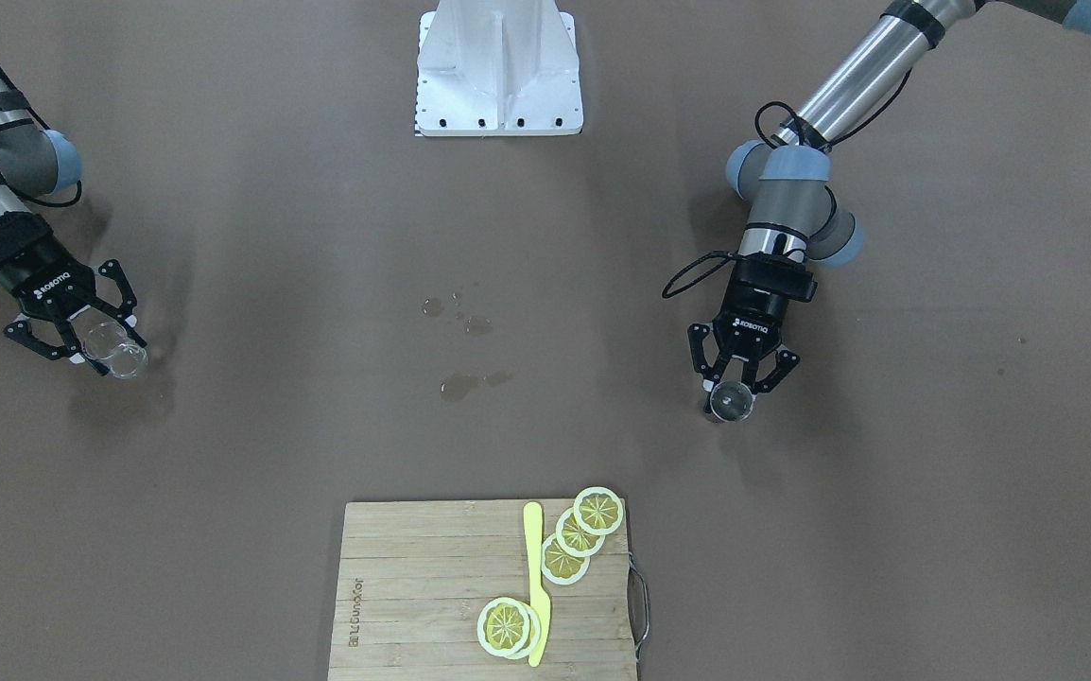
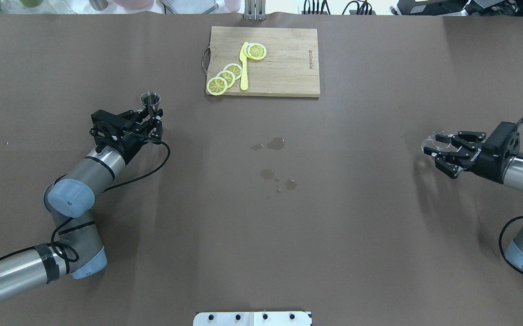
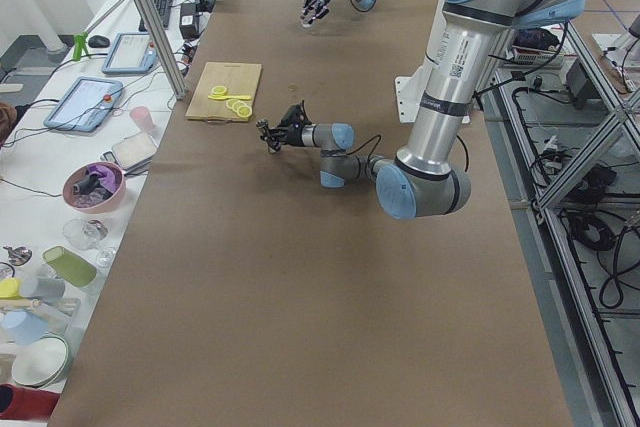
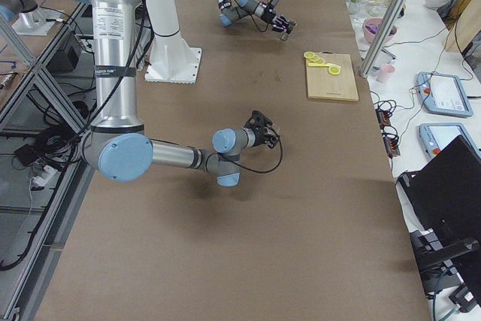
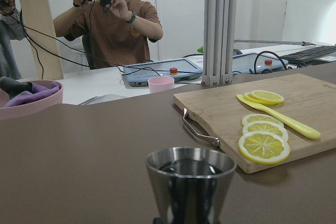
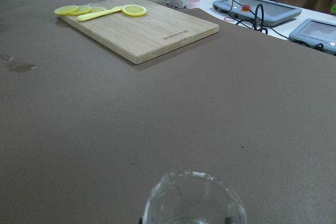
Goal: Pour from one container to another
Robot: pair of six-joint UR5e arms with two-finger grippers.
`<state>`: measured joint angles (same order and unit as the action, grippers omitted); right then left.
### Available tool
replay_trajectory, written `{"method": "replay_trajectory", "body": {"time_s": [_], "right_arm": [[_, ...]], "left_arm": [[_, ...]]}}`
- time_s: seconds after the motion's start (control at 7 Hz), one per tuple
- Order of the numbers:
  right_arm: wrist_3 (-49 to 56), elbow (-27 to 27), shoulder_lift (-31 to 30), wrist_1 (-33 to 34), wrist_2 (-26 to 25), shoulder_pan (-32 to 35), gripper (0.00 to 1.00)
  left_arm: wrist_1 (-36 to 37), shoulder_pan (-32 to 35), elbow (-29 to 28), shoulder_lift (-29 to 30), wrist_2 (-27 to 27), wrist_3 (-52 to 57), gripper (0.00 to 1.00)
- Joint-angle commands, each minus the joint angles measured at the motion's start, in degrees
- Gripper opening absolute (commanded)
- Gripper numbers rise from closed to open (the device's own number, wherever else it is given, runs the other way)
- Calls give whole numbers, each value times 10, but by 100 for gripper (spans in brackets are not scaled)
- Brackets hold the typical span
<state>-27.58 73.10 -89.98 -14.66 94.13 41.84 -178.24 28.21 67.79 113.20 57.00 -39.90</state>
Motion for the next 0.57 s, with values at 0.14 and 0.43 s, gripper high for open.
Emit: {"method": "replay_trajectory", "body": {"time_s": [0.14, 0.43], "right_arm": [[1, -2, 2, 1, 0, -1, 0], [2, -2, 2, 1, 0, -1, 1]], "left_arm": [[0, -2, 5, -3, -2, 0, 37], [0, -2, 6, -4, -2, 0, 26]]}}
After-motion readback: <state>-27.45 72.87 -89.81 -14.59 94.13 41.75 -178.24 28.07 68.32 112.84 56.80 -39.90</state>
